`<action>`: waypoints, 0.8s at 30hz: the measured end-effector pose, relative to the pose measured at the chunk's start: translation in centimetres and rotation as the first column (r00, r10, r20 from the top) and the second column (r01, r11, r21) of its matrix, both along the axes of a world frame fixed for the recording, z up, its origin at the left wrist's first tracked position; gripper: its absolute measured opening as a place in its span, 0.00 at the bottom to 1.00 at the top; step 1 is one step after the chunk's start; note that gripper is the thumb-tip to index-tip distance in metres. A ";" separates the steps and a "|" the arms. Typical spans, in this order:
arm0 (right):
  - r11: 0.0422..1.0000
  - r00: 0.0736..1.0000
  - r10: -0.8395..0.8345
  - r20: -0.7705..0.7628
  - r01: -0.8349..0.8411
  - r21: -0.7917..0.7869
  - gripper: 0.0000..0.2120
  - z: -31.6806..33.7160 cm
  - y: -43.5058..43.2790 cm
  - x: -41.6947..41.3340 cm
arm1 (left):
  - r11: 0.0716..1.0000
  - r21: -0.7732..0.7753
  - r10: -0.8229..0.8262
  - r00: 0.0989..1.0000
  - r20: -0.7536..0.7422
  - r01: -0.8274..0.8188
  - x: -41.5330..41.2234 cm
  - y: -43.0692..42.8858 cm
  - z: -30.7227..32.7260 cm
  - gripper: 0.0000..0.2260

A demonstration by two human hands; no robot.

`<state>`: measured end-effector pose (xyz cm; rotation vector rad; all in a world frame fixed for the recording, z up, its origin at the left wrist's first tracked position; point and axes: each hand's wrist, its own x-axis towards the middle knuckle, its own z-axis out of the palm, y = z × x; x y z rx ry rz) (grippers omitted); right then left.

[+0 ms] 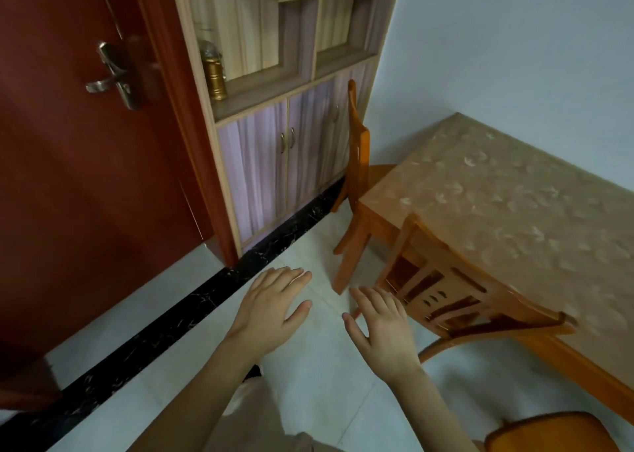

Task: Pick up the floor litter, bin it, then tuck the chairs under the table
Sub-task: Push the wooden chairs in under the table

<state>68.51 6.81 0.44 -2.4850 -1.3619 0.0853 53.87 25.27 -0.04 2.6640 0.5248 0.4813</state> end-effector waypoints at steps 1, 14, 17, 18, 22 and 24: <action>1.000 1.000 -0.002 0.000 0.002 -0.006 0.26 -0.4 1.6 0.4 | 1.000 0.006 -0.004 1.000 -0.007 0.004 0.3 1.6 -0.3 0.22; 0.990 0.993 -0.117 -0.008 0.118 0.079 0.23 0.7 21.4 7.8 | 0.984 0.101 -0.141 0.987 -0.082 0.149 8.9 24.1 1.8 0.22; 0.986 0.988 -0.152 -0.029 0.153 0.065 0.23 0.4 23.7 10.5 | 0.981 0.085 -0.165 0.981 -0.099 0.173 12.1 26.9 1.3 0.22; 0.984 0.986 -0.166 -0.034 0.168 0.065 0.23 0.3 24.3 11.6 | 0.981 0.073 -0.172 0.979 -0.106 0.180 13.4 27.6 0.9 0.22; 0.972 0.975 -0.218 -0.045 0.221 0.076 0.23 -0.4 26.8 17.4 | 0.976 0.032 -0.211 0.967 -0.144 0.218 19.4 30.2 -0.7 0.23; 0.973 0.975 -0.219 -0.043 0.221 0.072 0.23 -0.6 28.3 21.1 | 0.974 0.026 -0.220 0.963 -0.154 0.227 23.0 31.7 -1.1 0.23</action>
